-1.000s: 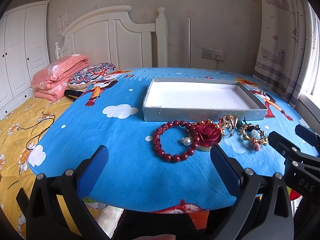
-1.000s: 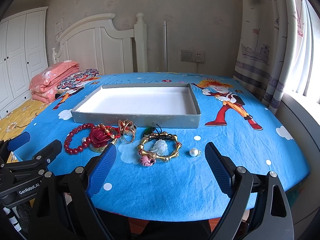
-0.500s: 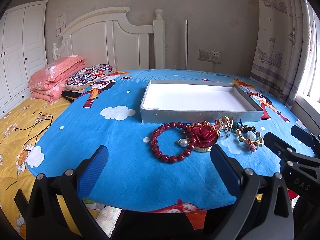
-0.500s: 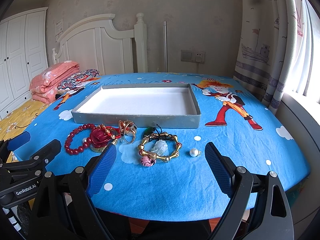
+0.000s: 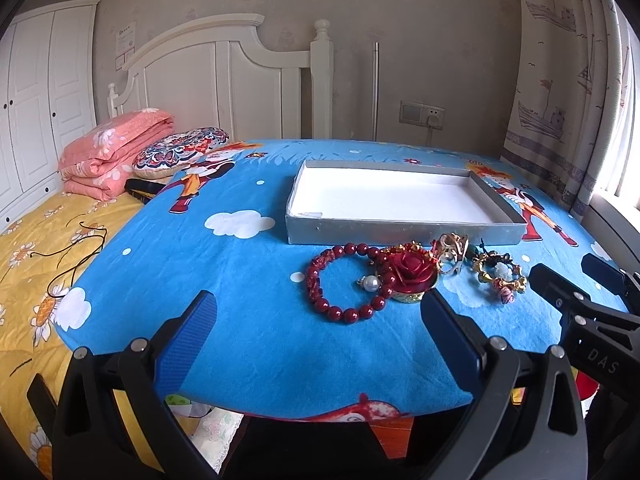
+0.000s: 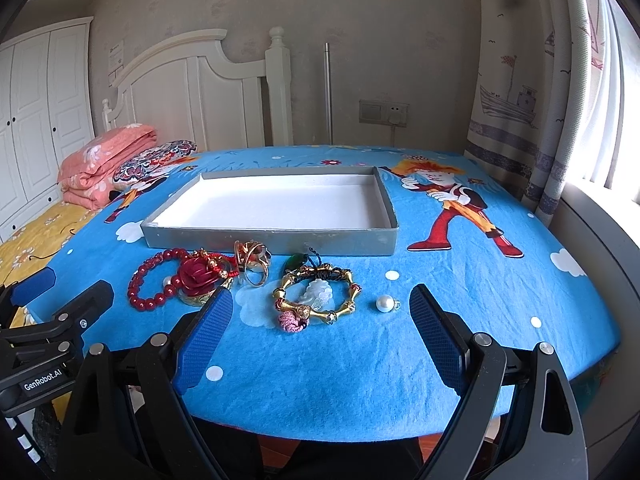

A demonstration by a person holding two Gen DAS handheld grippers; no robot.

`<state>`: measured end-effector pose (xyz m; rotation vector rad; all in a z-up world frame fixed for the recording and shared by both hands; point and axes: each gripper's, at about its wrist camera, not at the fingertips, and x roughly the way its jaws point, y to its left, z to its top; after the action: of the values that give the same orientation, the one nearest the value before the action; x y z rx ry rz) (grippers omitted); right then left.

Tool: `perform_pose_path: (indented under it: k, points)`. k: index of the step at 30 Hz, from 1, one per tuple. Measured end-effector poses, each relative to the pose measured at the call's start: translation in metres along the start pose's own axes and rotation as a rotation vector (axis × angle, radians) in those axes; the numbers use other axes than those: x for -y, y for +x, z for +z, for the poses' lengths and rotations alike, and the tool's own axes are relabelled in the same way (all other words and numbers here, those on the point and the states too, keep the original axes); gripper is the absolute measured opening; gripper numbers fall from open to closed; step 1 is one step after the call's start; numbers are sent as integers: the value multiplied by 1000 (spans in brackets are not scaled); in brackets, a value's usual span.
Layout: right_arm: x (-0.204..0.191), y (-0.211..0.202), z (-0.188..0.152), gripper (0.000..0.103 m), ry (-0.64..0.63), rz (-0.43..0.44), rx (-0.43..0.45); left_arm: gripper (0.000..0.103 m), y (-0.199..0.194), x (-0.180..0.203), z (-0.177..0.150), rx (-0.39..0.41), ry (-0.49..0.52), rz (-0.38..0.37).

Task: Organize jewelry

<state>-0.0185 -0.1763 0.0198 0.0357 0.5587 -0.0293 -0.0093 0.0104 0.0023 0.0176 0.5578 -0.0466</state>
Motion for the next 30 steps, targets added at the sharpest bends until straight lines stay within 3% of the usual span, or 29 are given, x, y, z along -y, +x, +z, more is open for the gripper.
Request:
perform_pose_path:
  k: [13,17,21,27,30]
  points:
    - [12,8,-10,84,1,37,44,98,14,-9,-7,-49,-17,10]
    - [7,20,-13,84,-26,34,19,98,23,-5,-11,-88,11,-13]
    - [8,37,-12,84,-10,19,-12,98,31,-9,-11,-82,-1,15]
    - [3,46,-13,71,-28,18,-12,98,50,-15,-10,-100,-16,6]
    - [-4,45,-10,66,-56,30,8,98,51,-15,-8,-69,-14,7]
